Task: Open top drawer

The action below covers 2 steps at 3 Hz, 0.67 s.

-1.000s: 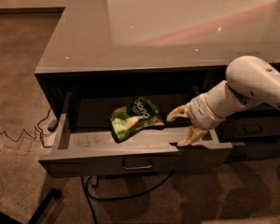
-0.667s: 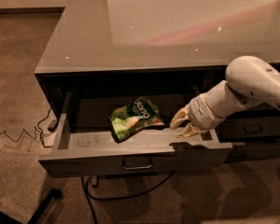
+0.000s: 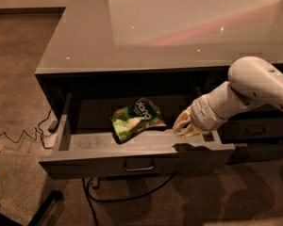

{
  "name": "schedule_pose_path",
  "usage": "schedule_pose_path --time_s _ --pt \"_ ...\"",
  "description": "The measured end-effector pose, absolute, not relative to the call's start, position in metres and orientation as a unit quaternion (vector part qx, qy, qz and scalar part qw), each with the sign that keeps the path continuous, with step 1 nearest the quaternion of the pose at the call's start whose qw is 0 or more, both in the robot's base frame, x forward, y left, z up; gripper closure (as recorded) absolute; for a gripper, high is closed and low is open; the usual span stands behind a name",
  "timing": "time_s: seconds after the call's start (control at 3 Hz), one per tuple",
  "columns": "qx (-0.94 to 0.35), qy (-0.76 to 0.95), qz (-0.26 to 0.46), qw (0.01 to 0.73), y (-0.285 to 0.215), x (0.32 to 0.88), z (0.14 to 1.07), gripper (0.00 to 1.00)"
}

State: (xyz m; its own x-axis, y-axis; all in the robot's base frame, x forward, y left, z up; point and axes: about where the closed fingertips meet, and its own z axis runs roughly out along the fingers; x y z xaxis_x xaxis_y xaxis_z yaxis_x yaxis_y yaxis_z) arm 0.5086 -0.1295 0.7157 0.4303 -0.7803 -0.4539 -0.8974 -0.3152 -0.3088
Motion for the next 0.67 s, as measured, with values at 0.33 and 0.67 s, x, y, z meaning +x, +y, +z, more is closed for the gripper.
schedule_pose_path --time_s 0.33,0.67 --pt "-0.802 0.526 0.106 0.26 -0.1258 0.5179 0.7089 1.0" --pt "-0.799 0.534 0.102 0.257 -0.1236 0.5256 0.7003 1.0"
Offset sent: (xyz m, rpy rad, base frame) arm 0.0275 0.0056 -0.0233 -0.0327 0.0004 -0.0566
